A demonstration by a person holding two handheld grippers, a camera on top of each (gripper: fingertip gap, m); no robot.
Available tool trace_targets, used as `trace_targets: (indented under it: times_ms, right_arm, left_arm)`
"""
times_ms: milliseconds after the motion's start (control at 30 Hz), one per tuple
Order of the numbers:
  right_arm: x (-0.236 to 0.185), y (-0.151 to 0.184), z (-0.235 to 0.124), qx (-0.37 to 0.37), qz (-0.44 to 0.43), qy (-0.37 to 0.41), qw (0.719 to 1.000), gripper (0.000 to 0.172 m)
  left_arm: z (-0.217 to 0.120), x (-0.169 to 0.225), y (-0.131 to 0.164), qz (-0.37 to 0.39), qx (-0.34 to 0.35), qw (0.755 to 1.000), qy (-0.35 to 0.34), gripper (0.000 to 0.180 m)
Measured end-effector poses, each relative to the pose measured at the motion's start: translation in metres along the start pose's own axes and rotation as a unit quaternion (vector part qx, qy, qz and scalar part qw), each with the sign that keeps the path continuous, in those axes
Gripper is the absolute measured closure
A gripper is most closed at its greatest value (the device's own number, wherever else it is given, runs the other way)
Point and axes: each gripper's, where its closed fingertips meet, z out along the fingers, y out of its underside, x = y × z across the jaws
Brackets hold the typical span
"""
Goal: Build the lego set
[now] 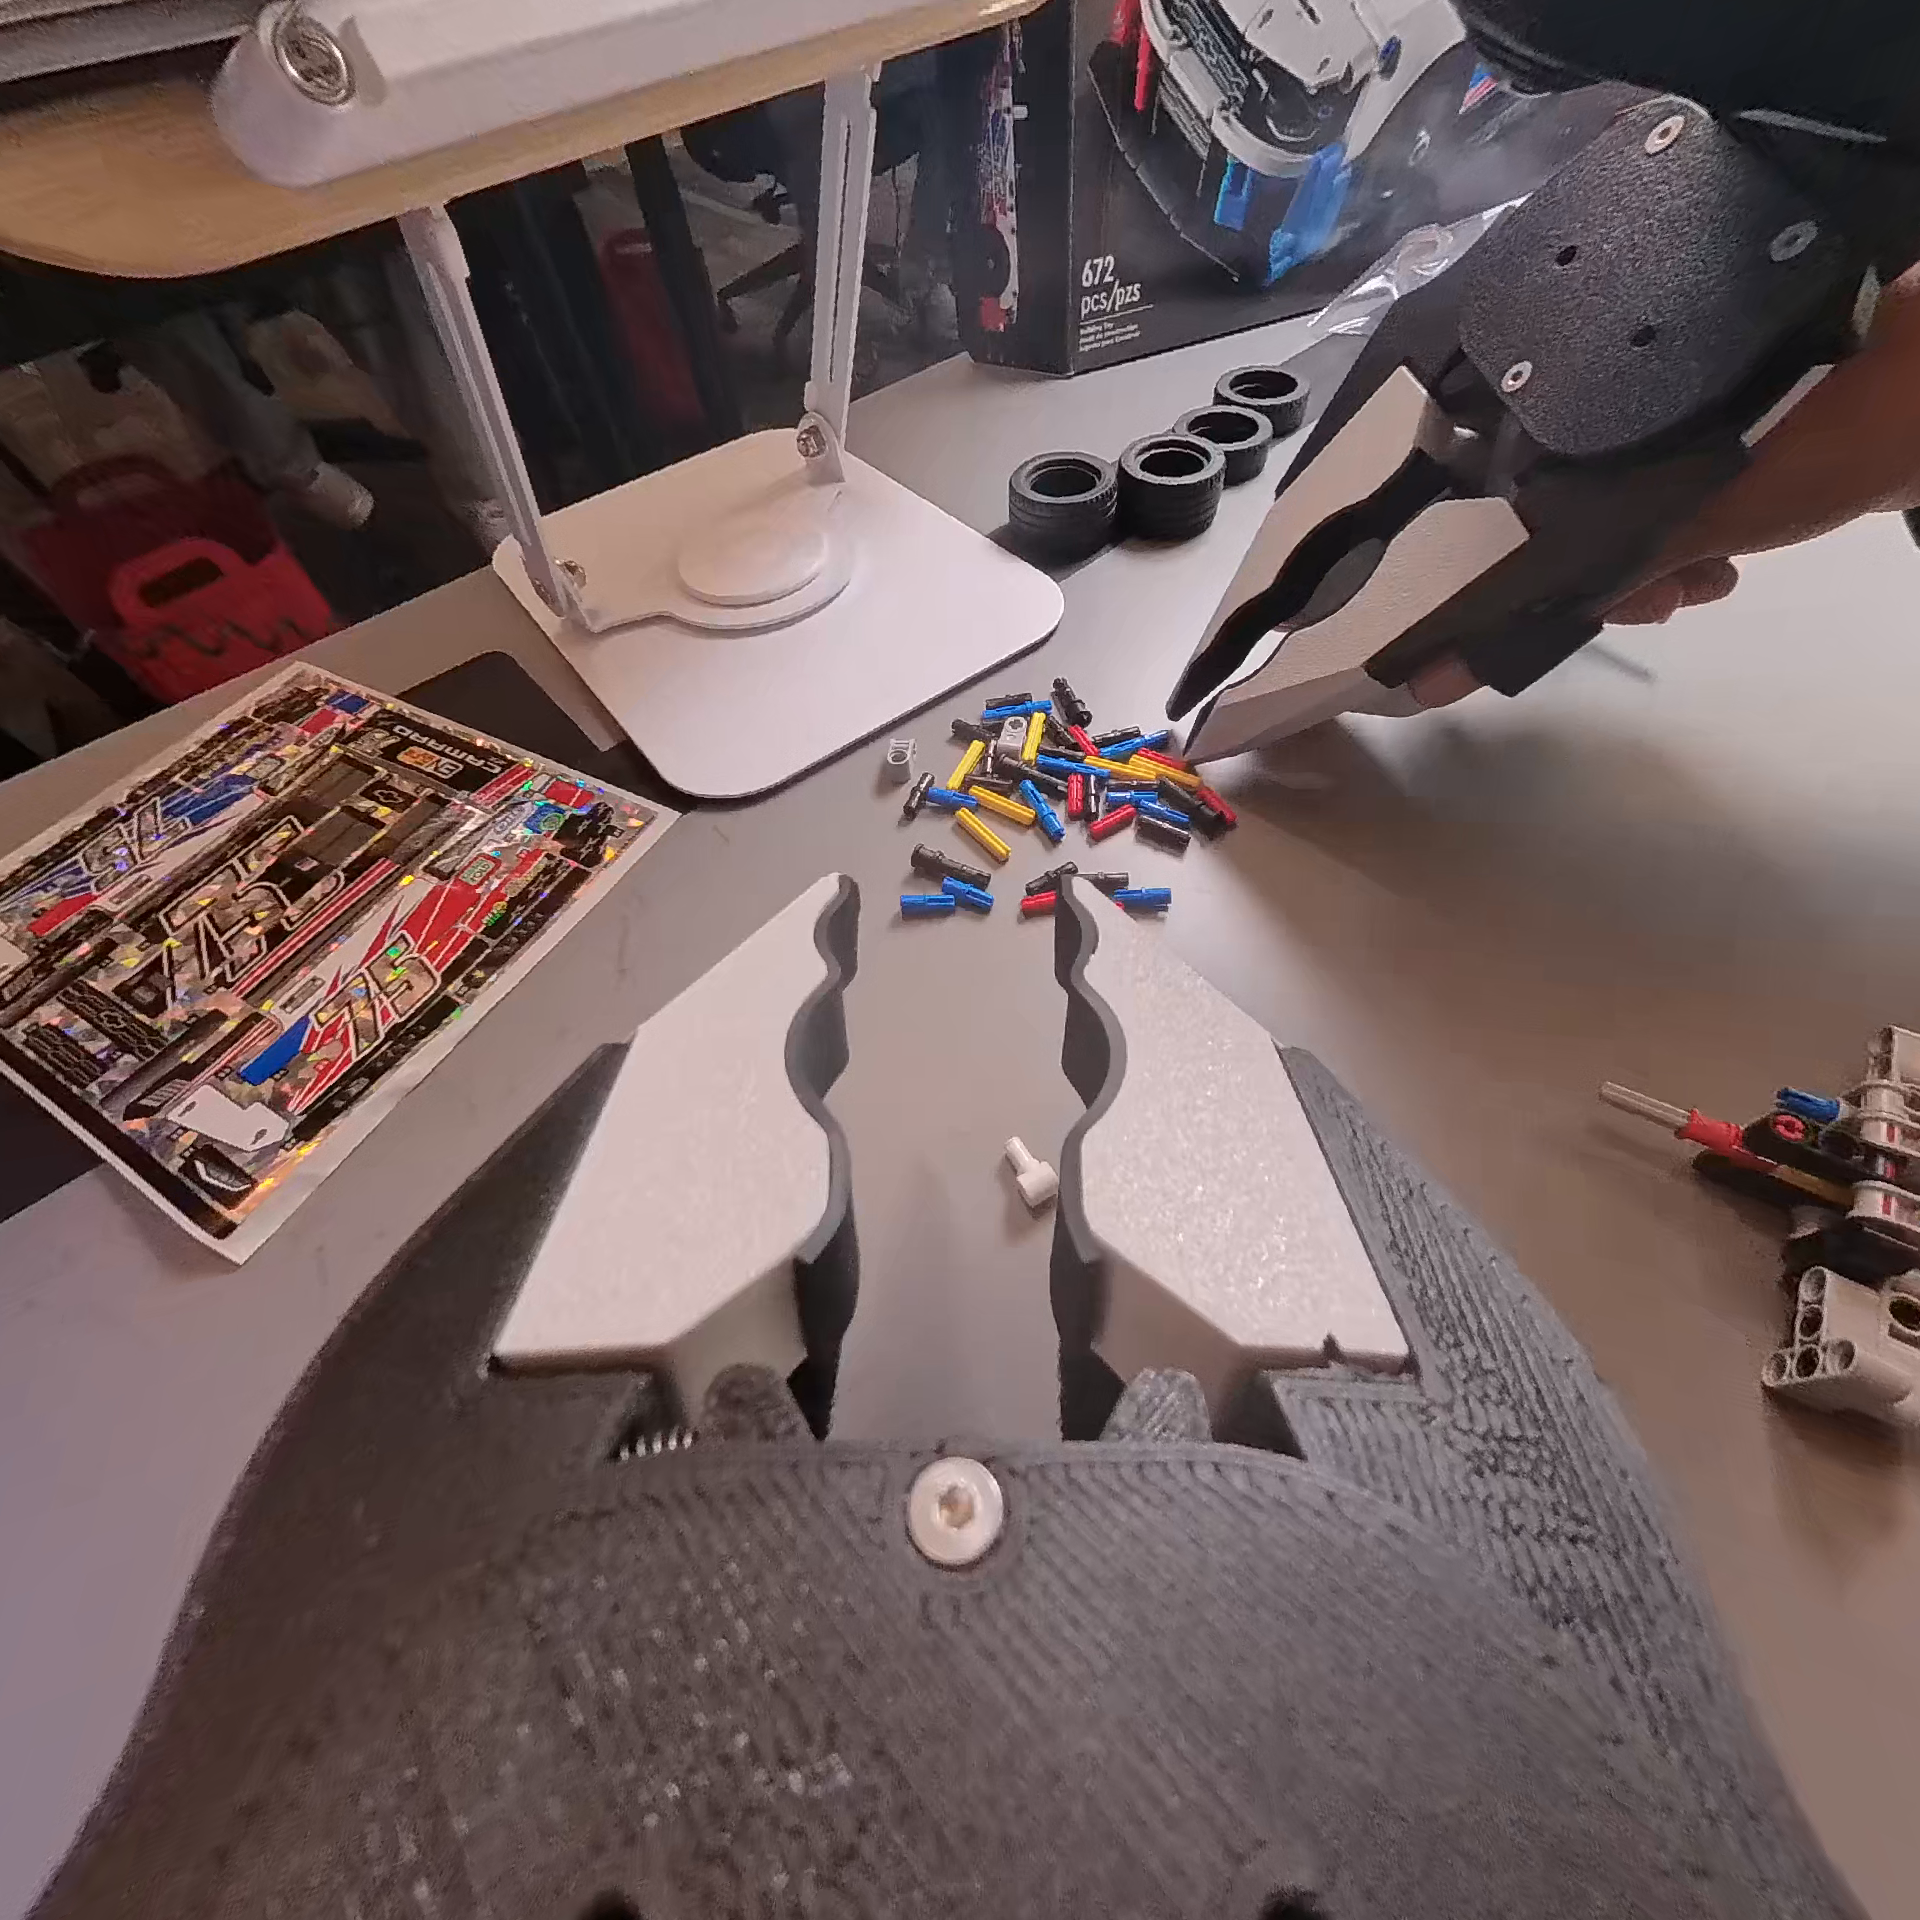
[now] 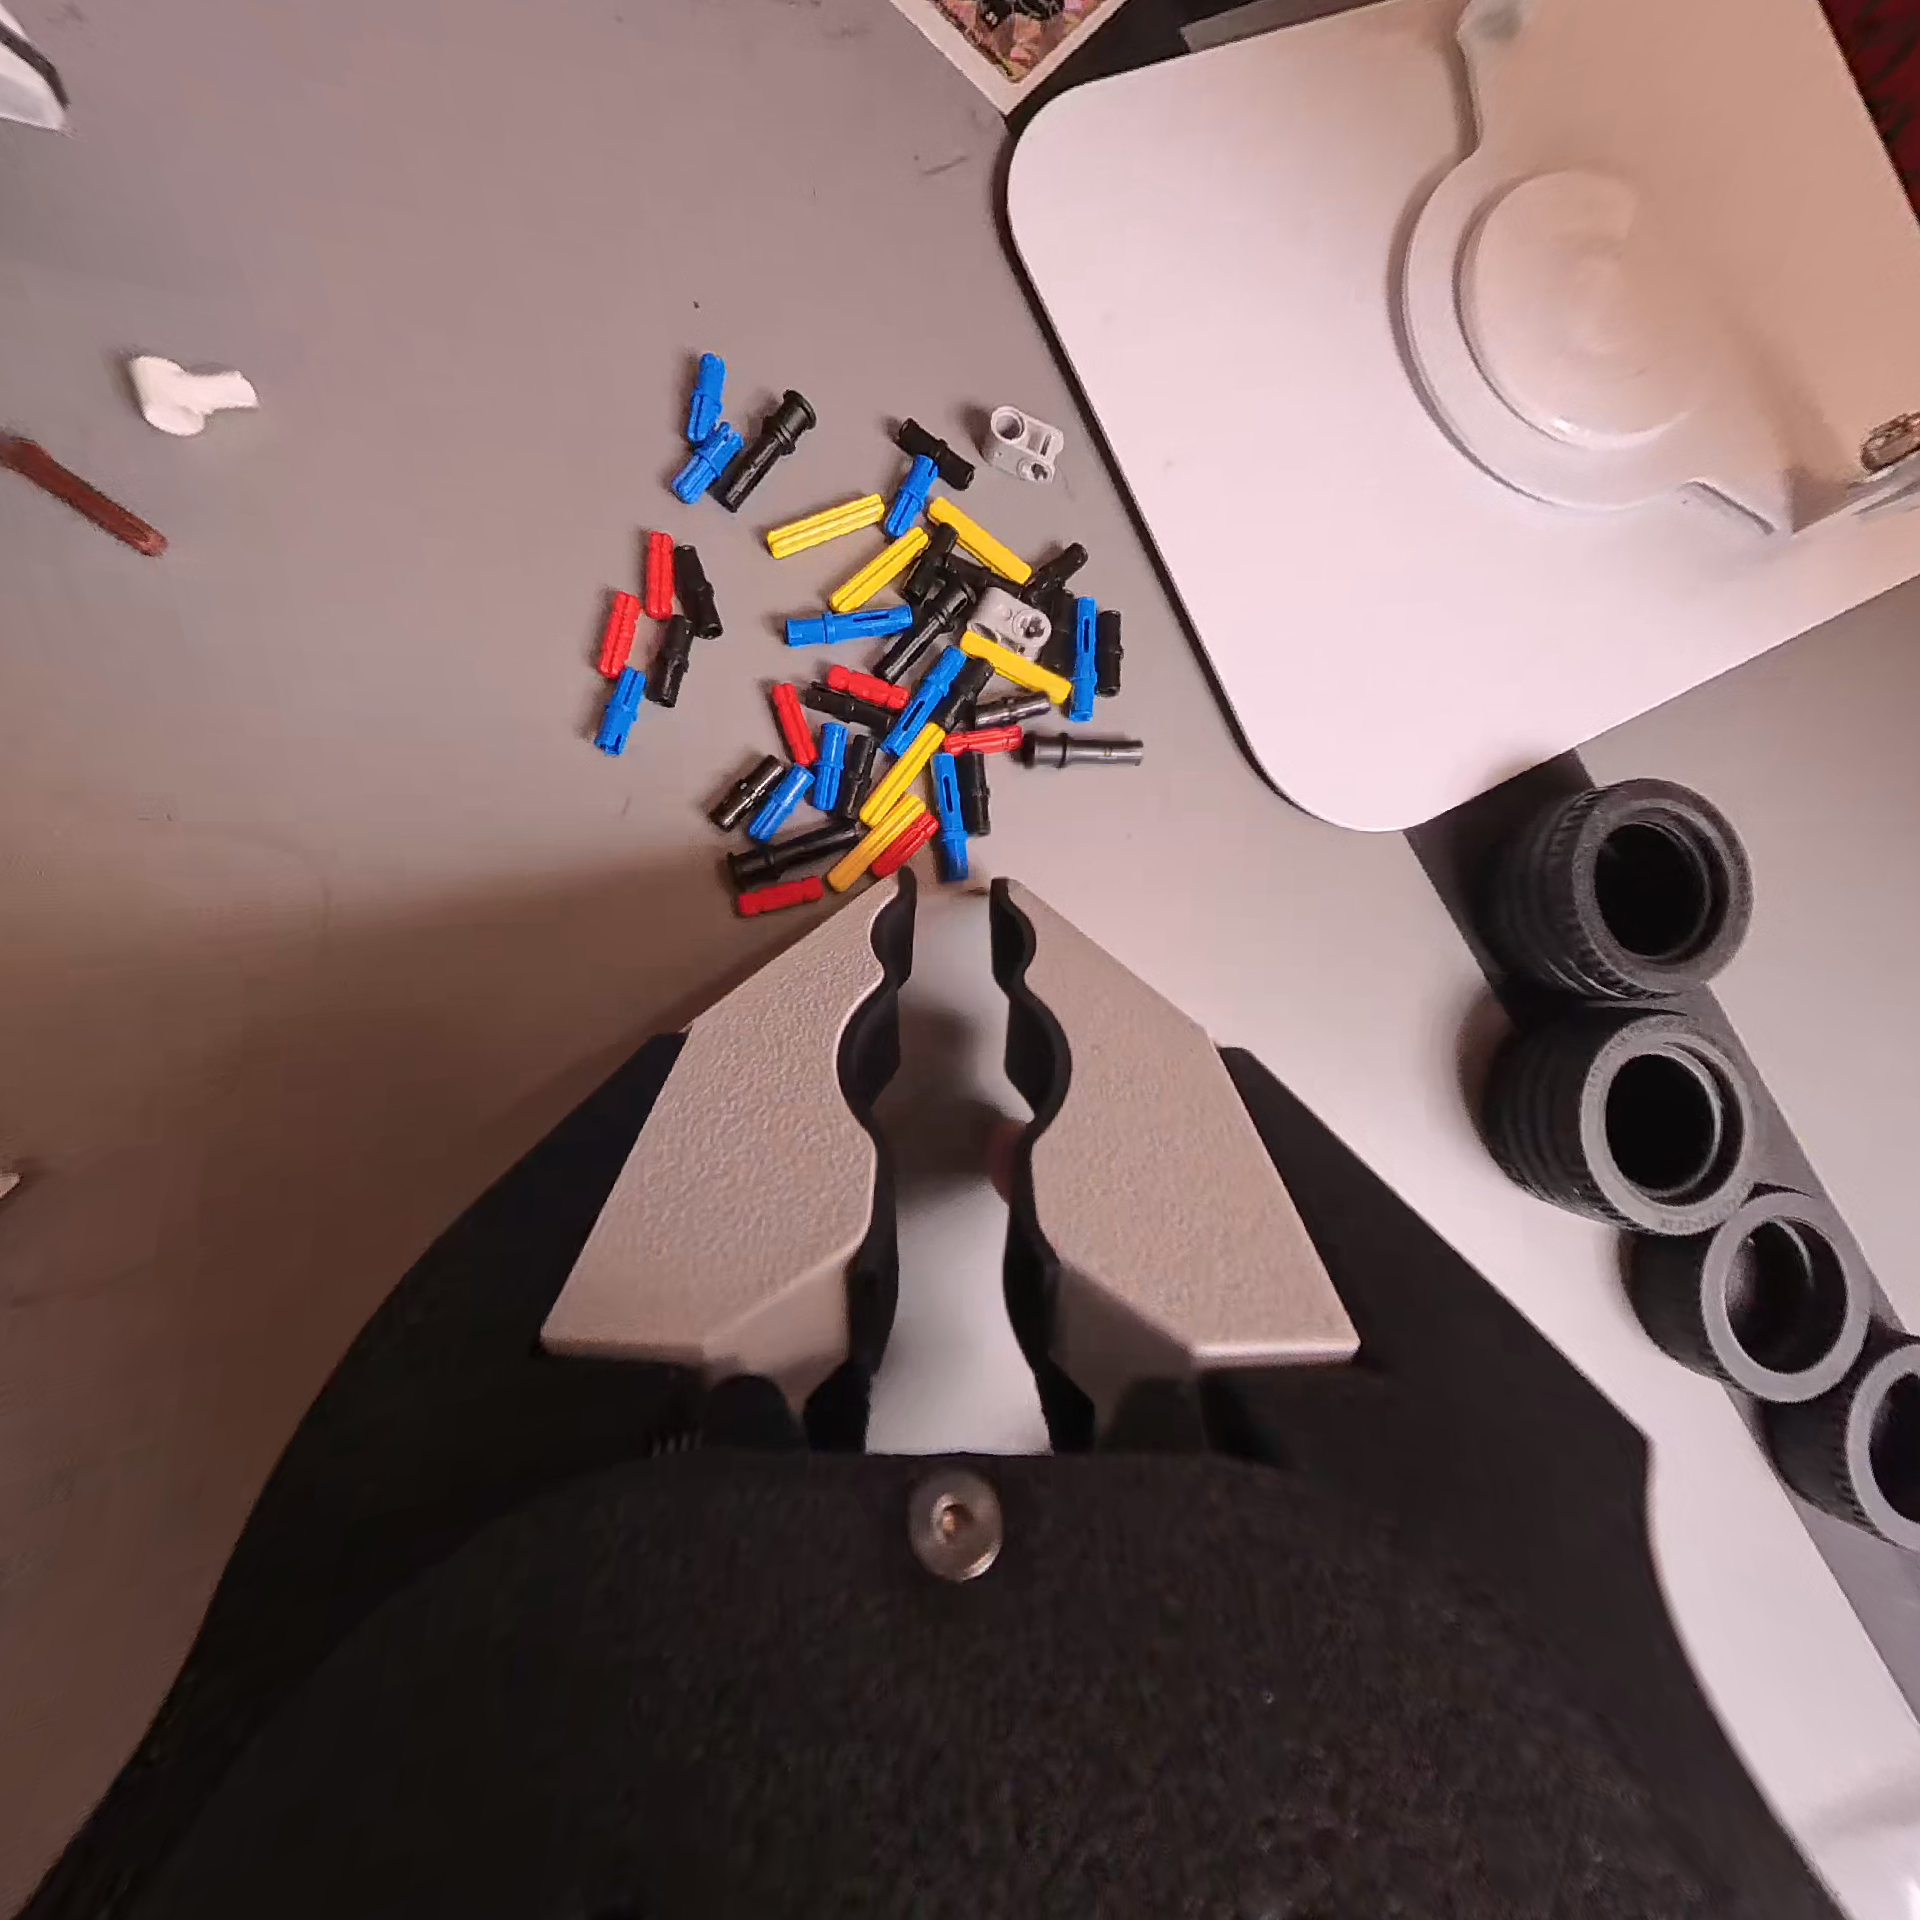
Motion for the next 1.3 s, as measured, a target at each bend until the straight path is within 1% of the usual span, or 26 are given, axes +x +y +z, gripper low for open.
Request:
trace_targets:
  times_ms: [200, 333, 400, 467, 567, 667, 733, 867, 1033, 1133, 1167, 1200, 1233, 1300]
  right_arm:
    - [0.001, -0.005, 0.005, -0.008, -0.012, -0.006, 1.0, 0.168]
    - [0.001, -0.006, 0.006, -0.008, -0.027, 0.007, 1.0, 0.169]
    - [-0.003, -0.005, -0.003, 0.002, -0.033, 0.012, 0.999, 0.169]
    - [-0.014, -0.004, -0.023, 0.022, -0.027, 0.002, 0.999, 0.169]
    - [-0.038, 0.019, -0.063, 0.013, -0.04, -0.022, 0.999, 0.169]
    - [-0.068, 0.056, -0.098, -0.016, -0.064, -0.048, 0.997, 0.169]
    - [-0.088, 0.079, -0.115, -0.03, -0.071, -0.064, 0.995, 0.169]
    - [-0.118, 0.114, -0.13, -0.05, -0.077, -0.078, 0.993, 0.169]
    - [-0.129, 0.133, -0.127, -0.064, -0.083, -0.073, 0.992, 0.169]
    - [-0.13, 0.134, -0.125, -0.057, -0.079, -0.076, 0.992, 0.168]
    - [-0.129, 0.134, -0.125, -0.058, -0.079, -0.078, 0.992, 0.165]
    - [-0.128, 0.132, -0.126, -0.054, -0.078, -0.083, 0.992, 0.157]
    - [-0.124, 0.124, -0.127, -0.038, -0.073, -0.083, 0.993, 0.153]
    - [-0.109, 0.097, -0.128, 0.004, -0.048, -0.072, 0.996, 0.152]
  left_arm:
    - [-0.001, -0.004, 0.001, -0.003, -0.002, 1.0, 0.004, 0.143]
    - [-0.003, -0.004, 0.002, -0.003, -0.003, 1.0, 0.006, 0.143]
    - [-0.004, -0.003, 0.003, -0.001, -0.004, 1.0, 0.007, 0.143]
    - [-0.005, -0.003, 0.005, 0.003, -0.007, 1.0, 0.008, 0.144]
    - [-0.007, -0.002, 0.005, 0.013, -0.005, 1.0, 0.01, 0.144]
    - [-0.007, -0.001, 0.004, 0.015, -0.003, 1.0, 0.015, 0.144]
    - [-0.006, 0.001, 0.003, 0.015, -0.001, 1.0, 0.019, 0.144]
    - [-0.01, 0.01, -0.005, 0.023, 0.02, 0.999, 0.023, 0.145]
    - [-0.029, 0.027, -0.028, 0.023, 0.065, 0.997, 0.023, 0.146]
    - [-0.046, 0.042, -0.028, 0.031, 0.074, 0.997, 0.019, 0.147]
    - [-0.052, 0.047, -0.025, 0.036, 0.074, 0.996, 0.016, 0.147]
    - [-0.059, 0.053, -0.021, 0.039, 0.075, 0.996, 0.014, 0.146]
    - [-0.066, 0.059, -0.017, 0.038, 0.077, 0.996, 0.014, 0.147]
    - [-0.079, 0.069, -0.01, 0.03, 0.081, 0.996, 0.015, 0.146]
